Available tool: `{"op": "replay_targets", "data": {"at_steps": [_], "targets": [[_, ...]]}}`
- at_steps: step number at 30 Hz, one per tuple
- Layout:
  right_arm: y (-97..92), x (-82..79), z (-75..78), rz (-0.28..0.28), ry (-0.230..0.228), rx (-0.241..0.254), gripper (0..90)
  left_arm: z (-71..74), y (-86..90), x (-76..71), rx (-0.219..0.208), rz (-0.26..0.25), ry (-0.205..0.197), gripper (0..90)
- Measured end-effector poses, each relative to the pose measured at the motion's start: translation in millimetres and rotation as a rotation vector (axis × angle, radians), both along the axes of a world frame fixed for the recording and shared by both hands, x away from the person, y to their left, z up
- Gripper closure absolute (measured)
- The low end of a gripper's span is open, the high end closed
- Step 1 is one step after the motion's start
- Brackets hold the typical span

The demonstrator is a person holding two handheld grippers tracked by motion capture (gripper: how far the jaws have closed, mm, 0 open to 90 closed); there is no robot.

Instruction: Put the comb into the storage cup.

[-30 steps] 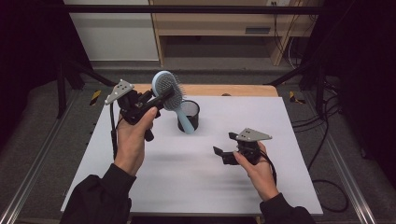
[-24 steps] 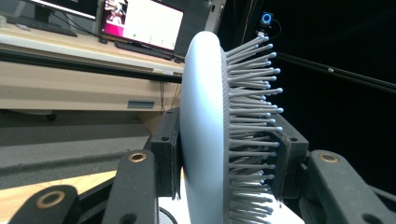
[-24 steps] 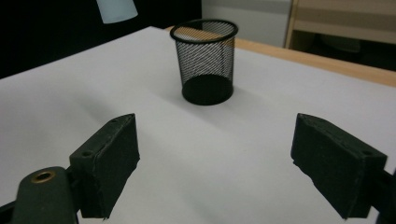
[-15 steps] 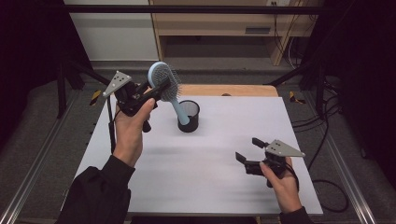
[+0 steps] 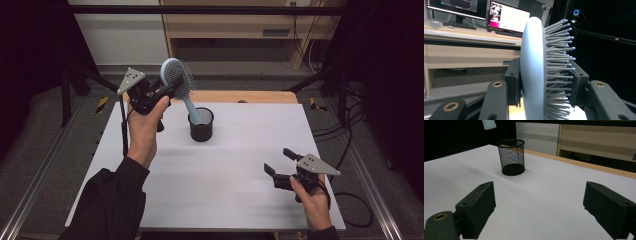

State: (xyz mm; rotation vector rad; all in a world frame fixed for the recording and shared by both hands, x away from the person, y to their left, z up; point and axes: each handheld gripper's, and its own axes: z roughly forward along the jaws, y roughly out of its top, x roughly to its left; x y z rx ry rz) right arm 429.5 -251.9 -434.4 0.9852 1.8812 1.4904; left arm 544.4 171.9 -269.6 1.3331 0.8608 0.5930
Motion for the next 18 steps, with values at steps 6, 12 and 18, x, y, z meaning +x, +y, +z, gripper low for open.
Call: {"op": "replay_targets", "data": {"at_steps": [6, 12, 18], "targets": [[-3.5, 0.9, -1.0, -0.017, 0.001, 0.010, 10.1, -0.2, -0.7, 6.4, 0.012, 0.008, 0.000, 53.9], [-5.1, 1.3, -1.3, -0.023, 0.002, 0.016, 9.9, 0.2, -3.6, 12.6, 0.026, 0.012, -0.011, 53.8], [-5.2, 1.5, -1.4, -0.025, 0.001, 0.014, 9.8, -3.7, -4.8, 20.6, 0.022, 0.021, -0.004, 53.9]]}}
